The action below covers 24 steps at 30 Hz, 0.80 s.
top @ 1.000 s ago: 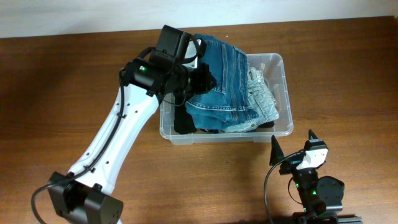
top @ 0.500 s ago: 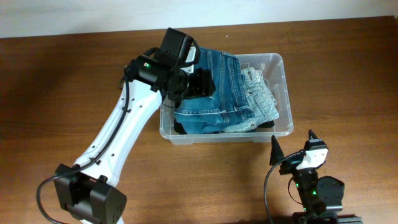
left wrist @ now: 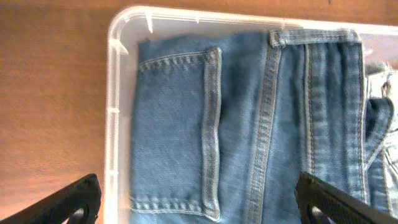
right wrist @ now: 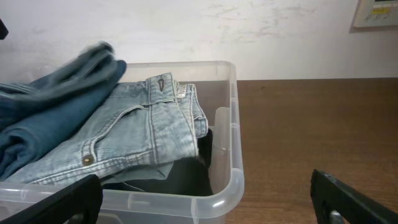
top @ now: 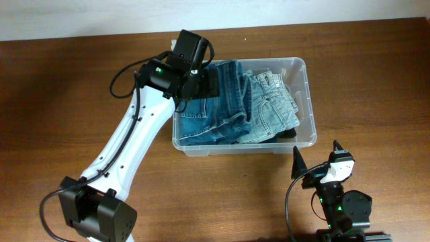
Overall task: Pack container
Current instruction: 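Lower the dark blue jeans into the bin beside the light jeans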
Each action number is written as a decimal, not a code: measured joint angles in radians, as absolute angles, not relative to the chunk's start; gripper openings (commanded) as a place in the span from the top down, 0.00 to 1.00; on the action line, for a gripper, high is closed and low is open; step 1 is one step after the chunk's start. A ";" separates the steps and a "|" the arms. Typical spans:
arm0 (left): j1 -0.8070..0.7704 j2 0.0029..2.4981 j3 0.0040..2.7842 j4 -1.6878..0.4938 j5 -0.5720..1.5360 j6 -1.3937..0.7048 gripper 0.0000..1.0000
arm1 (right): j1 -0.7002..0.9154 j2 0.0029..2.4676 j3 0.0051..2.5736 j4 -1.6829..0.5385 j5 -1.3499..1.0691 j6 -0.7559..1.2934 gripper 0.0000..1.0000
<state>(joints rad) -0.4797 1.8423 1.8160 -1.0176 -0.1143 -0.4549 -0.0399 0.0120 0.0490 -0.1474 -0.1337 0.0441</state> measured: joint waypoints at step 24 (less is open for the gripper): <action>-0.489 1.999 1.827 -0.840 0.038 -0.350 0.79 | -0.040 0.012 0.049 -0.147 -0.134 0.044 0.02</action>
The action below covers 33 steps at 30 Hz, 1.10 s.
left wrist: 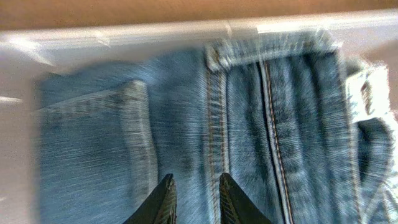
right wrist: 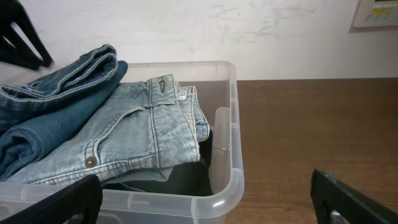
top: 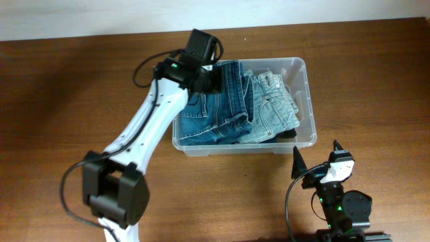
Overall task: Pack container
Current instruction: 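Lower the dark blue jeans into the bin beside the light jeans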
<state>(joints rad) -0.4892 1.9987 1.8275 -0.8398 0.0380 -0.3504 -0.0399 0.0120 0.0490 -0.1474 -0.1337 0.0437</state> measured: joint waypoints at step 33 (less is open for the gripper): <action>-0.576 2.088 1.962 -0.741 0.027 -0.253 0.83 | -0.040 0.012 0.049 -0.147 -0.134 0.044 0.02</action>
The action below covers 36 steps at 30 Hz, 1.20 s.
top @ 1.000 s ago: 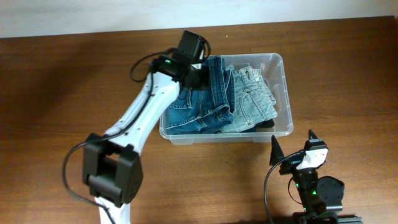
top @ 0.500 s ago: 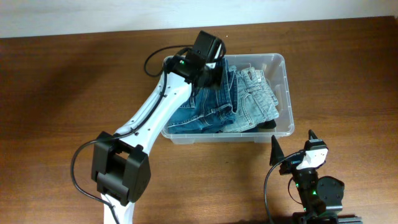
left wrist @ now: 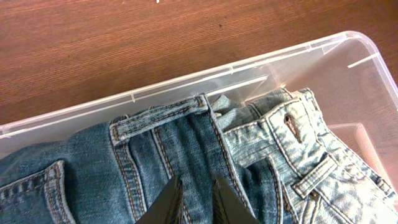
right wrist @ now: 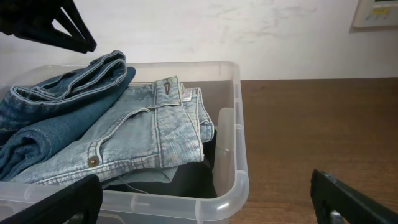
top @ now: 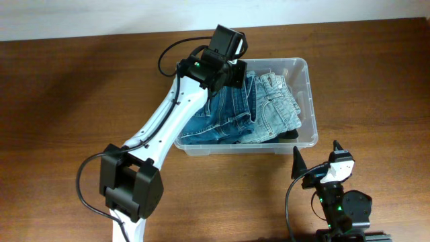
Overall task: Pack container
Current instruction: 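Lower the dark blue jeans into the bin beside the light jeans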
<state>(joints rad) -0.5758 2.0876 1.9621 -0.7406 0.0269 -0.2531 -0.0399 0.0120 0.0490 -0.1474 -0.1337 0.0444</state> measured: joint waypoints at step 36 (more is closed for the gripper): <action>-0.648 2.018 1.980 -1.019 0.136 -0.252 0.83 | -0.040 0.012 0.049 -0.147 -0.134 0.044 0.02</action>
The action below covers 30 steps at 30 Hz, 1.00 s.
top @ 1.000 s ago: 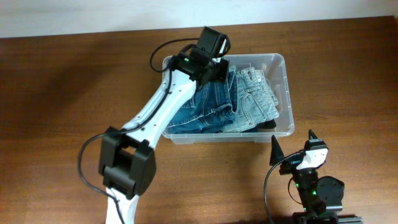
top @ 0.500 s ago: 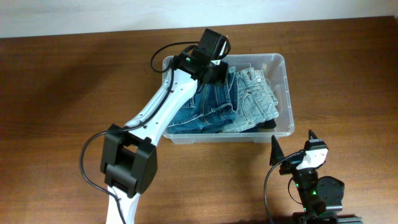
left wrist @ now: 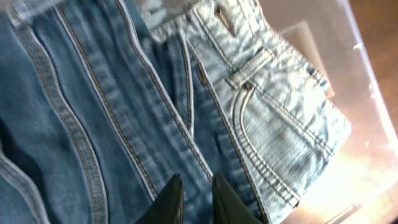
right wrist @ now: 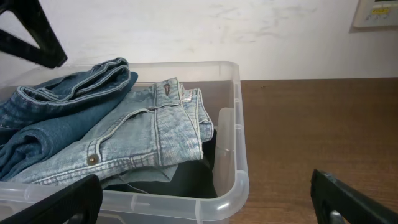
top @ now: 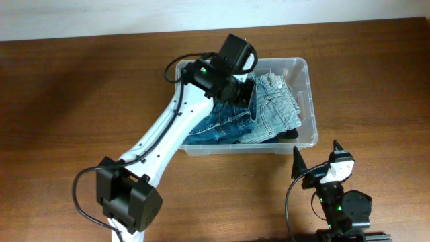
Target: Pack container
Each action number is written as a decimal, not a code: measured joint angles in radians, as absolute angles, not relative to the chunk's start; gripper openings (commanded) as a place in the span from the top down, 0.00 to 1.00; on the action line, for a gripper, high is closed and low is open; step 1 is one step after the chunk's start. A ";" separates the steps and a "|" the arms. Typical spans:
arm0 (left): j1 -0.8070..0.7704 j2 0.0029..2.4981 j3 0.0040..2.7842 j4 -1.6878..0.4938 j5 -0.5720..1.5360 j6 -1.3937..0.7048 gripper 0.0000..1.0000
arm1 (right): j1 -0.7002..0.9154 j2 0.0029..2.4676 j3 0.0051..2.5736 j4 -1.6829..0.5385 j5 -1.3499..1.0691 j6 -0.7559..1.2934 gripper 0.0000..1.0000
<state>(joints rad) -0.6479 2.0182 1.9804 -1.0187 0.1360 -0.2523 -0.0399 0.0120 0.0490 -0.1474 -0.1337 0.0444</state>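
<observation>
A clear plastic container (top: 304,65) holds folded dark blue jeans (top: 213,125) on its left and light blue jeans (top: 277,107) on its right. My left gripper (top: 246,91) reaches over the bin's middle. In the left wrist view its fingers (left wrist: 193,200) stand shut, just above the dark jeans (left wrist: 74,124) and beside the light jeans (left wrist: 273,106). My right gripper (top: 317,153) rests open on the table in front of the bin, and its view (right wrist: 205,202) faces the container's corner (right wrist: 237,130).
A black garment (right wrist: 193,177) lies under the light jeans (right wrist: 137,137) in the container's right end. Brown wooden tabletop (top: 80,101) surrounds the bin, and a pale wall (right wrist: 249,31) stands behind it. The left arm's white link (top: 161,138) crosses the bin's front left.
My left gripper has moved from the bin's back rim by the dark jeans' waistband to the right and forward, over where dark and light jeans meet. It stays shut. The right arm is unmoved.
The left gripper first hung open over the dark jeans' back pocket at the bin's left end. Then it was shut over the dark denim. Later it was at the back rim near the waistband, and now it is over the middle of the bin.
</observation>
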 measured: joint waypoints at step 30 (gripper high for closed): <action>-0.675 2.095 1.989 -1.094 0.158 -0.253 0.84 | -0.040 0.012 0.049 -0.147 -0.134 0.044 0.02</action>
